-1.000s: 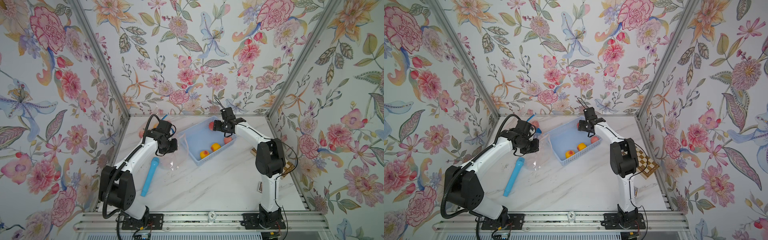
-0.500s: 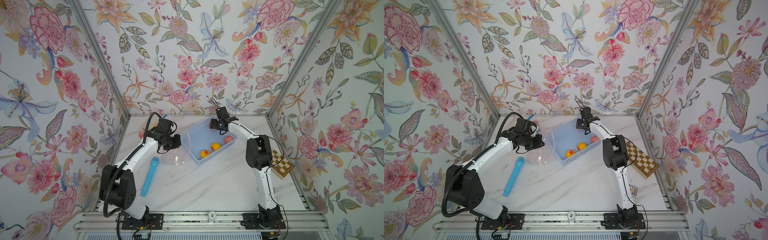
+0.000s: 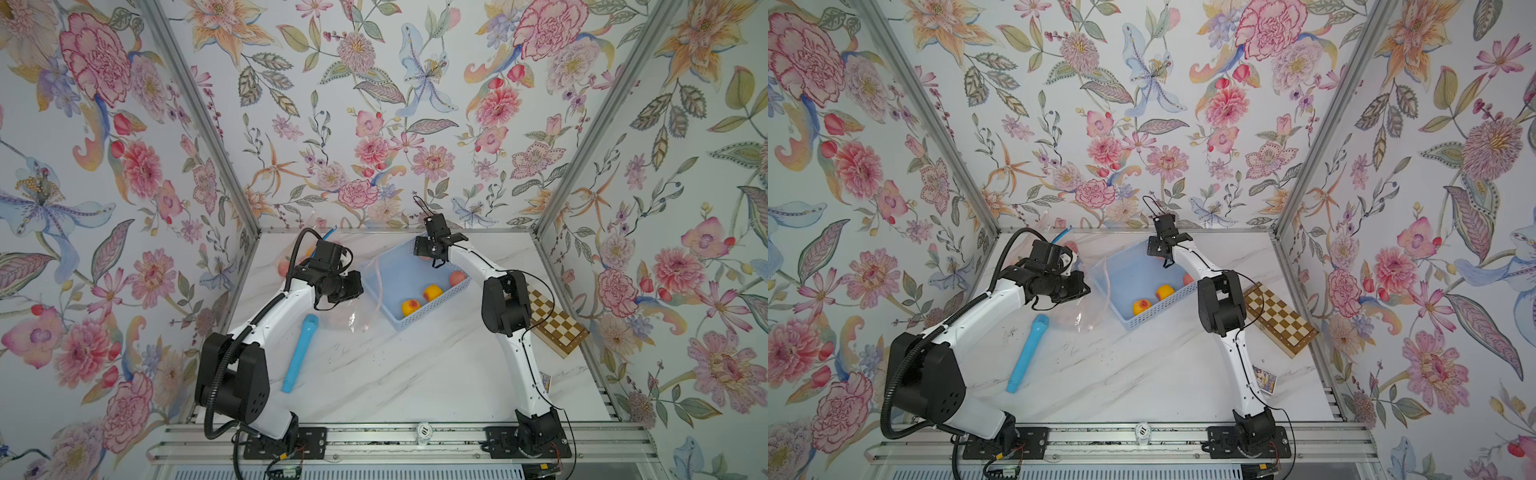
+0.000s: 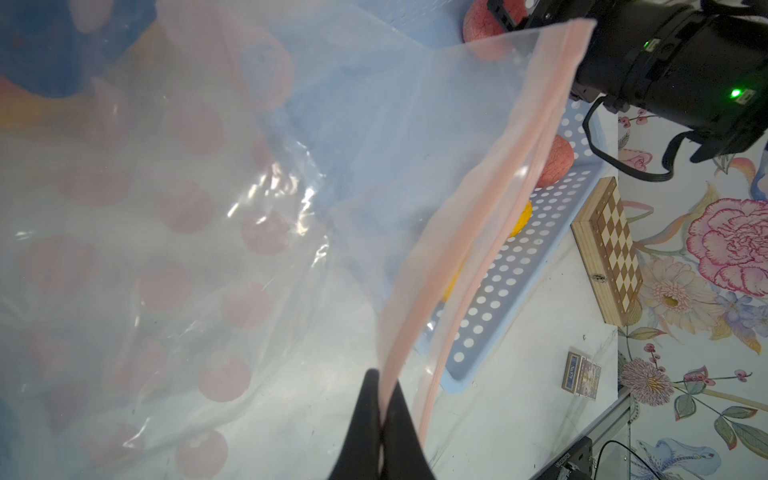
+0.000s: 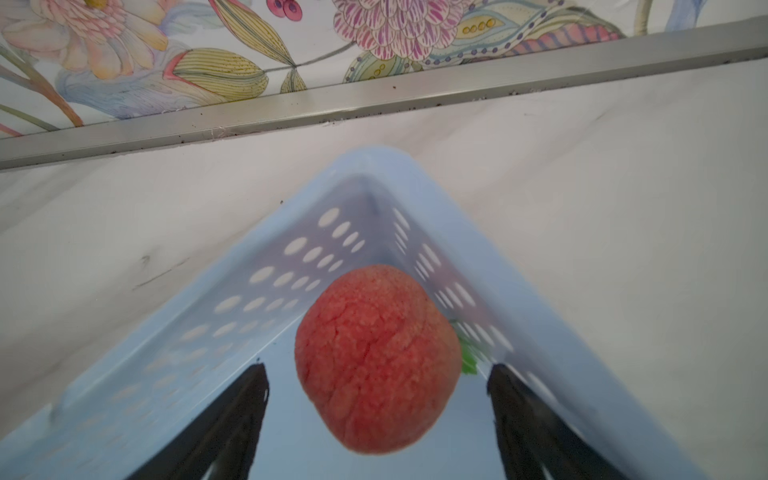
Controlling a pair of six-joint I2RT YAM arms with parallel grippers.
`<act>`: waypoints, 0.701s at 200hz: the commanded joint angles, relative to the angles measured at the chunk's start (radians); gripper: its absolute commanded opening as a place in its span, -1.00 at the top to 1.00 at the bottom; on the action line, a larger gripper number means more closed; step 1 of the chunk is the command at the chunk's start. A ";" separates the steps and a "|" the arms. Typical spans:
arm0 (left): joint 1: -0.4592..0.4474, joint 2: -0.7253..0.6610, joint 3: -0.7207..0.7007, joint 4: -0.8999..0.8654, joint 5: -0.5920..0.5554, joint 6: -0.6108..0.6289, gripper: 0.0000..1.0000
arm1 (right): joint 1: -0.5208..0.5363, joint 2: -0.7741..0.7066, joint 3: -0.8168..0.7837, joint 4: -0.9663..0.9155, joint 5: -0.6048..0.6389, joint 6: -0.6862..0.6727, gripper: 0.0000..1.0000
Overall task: Place the peach in a zip-top bag and seal the zipper
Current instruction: Pick up the peach from the basket.
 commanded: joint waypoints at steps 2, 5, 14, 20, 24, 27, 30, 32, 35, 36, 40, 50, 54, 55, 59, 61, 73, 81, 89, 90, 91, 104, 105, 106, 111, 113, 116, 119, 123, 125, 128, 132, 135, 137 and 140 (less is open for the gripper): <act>-0.006 -0.031 -0.020 0.012 0.016 -0.014 1.00 | 0.006 0.040 0.042 -0.017 0.016 -0.017 -0.67; -0.005 -0.032 -0.021 0.012 0.016 -0.015 1.00 | 0.007 0.042 0.045 -0.017 0.015 -0.017 -0.67; -0.006 -0.033 -0.023 0.015 0.015 -0.017 1.00 | 0.006 0.049 0.051 -0.018 0.013 -0.017 -0.67; -0.007 -0.035 -0.026 0.015 0.015 -0.017 1.00 | 0.006 0.056 0.056 -0.018 0.011 -0.017 -0.67; -0.007 -0.036 -0.027 0.015 0.016 -0.017 1.00 | 0.006 0.058 0.059 -0.020 0.010 -0.017 -0.67; -0.005 -0.036 -0.026 0.015 0.016 -0.017 1.00 | 0.006 0.060 0.061 -0.020 0.009 -0.017 -0.67; -0.007 -0.038 -0.028 0.015 0.016 -0.017 1.00 | 0.006 0.063 0.063 -0.020 0.008 -0.018 -0.67; -0.006 -0.038 -0.030 0.017 0.016 -0.017 1.00 | 0.006 0.065 0.064 -0.021 0.008 -0.017 -0.67; -0.005 -0.038 -0.030 0.016 0.015 -0.017 1.00 | 0.006 0.067 0.065 -0.021 0.006 -0.017 -0.67; -0.006 -0.038 -0.030 0.017 0.015 -0.017 1.00 | 0.006 0.068 0.067 -0.022 0.007 -0.016 -0.67; -0.005 -0.039 -0.031 0.017 0.014 -0.017 1.00 | 0.007 0.071 0.070 -0.023 0.006 -0.015 -0.67; -0.006 -0.042 -0.033 0.017 0.013 -0.017 1.00 | 0.007 0.079 0.077 -0.027 0.006 -0.016 -0.67; -0.006 -0.042 -0.034 0.017 0.012 -0.017 1.00 | 0.006 0.081 0.078 -0.028 0.006 -0.016 -0.67; -0.005 -0.042 -0.034 0.019 0.013 -0.017 1.00 | 0.006 0.081 0.078 -0.028 0.006 -0.016 -0.66; -0.005 -0.042 -0.036 0.018 0.012 -0.019 1.00 | 0.007 0.082 0.078 -0.027 0.006 -0.017 -0.65; -0.005 -0.043 -0.036 0.019 0.012 -0.019 1.00 | 0.006 0.082 0.079 -0.028 0.007 -0.017 -0.65; -0.005 -0.044 -0.039 0.020 0.013 -0.018 1.00 | 0.007 0.086 0.082 -0.028 0.008 -0.020 -0.59; -0.005 -0.044 -0.041 0.020 0.011 -0.018 1.00 | 0.008 0.087 0.082 -0.028 0.008 -0.023 -0.53; -0.005 -0.044 -0.043 0.022 0.008 -0.019 1.00 | 0.008 0.085 0.083 -0.027 0.008 -0.028 -0.49; -0.005 -0.045 -0.043 0.022 0.008 -0.018 1.00 | 0.008 0.085 0.083 -0.026 0.008 -0.029 -0.48; -0.005 -0.045 -0.044 0.022 0.007 -0.018 1.00 | 0.008 0.085 0.083 -0.026 0.008 -0.029 -0.47; -0.004 -0.045 -0.049 0.025 0.002 -0.019 1.00 | 0.009 0.083 0.086 -0.026 0.007 -0.039 -0.39; -0.005 -0.046 -0.049 0.025 0.002 -0.019 1.00 | 0.009 0.083 0.087 -0.026 0.007 -0.039 -0.38; -0.004 -0.046 -0.049 0.025 0.002 -0.020 1.00 | 0.010 0.083 0.087 -0.026 0.006 -0.040 -0.37; -0.004 -0.047 -0.050 0.026 0.003 -0.021 1.00 | 0.010 0.081 0.088 -0.026 0.003 -0.044 -0.33; -0.004 -0.048 -0.052 0.027 0.003 -0.020 1.00 | 0.011 0.080 0.087 -0.026 0.003 -0.045 -0.31; -0.004 -0.047 -0.052 0.028 0.002 -0.019 1.00 | 0.012 0.078 0.088 -0.026 0.002 -0.047 -0.28; -0.004 -0.047 -0.052 0.028 0.002 -0.019 1.00 | 0.011 0.076 0.088 -0.026 0.000 -0.049 -0.25; -0.004 -0.047 -0.052 0.029 0.004 -0.021 1.00 | 0.012 0.071 0.086 -0.026 -0.002 -0.050 -0.22; -0.004 -0.047 -0.052 0.029 0.004 -0.022 1.00 | 0.013 0.070 0.084 -0.026 -0.004 -0.052 -0.20; -0.004 -0.048 -0.052 0.030 0.004 -0.021 1.00 | 0.014 0.067 0.083 -0.026 -0.005 -0.053 -0.18; -0.004 -0.048 -0.052 0.031 0.003 -0.021 1.00 | 0.015 0.062 0.079 -0.026 -0.007 -0.055 -0.16; -0.004 -0.049 -0.051 0.031 0.003 -0.022 1.00 | 0.016 0.057 0.076 -0.025 -0.008 -0.056 -0.16; -0.004 -0.049 -0.051 0.032 0.001 -0.022 1.00 | 0.018 0.052 0.072 -0.026 -0.009 -0.057 -0.14; -0.004 -0.050 -0.052 0.034 0.001 -0.023 1.00 | 0.019 0.047 0.067 -0.025 -0.010 -0.058 -0.12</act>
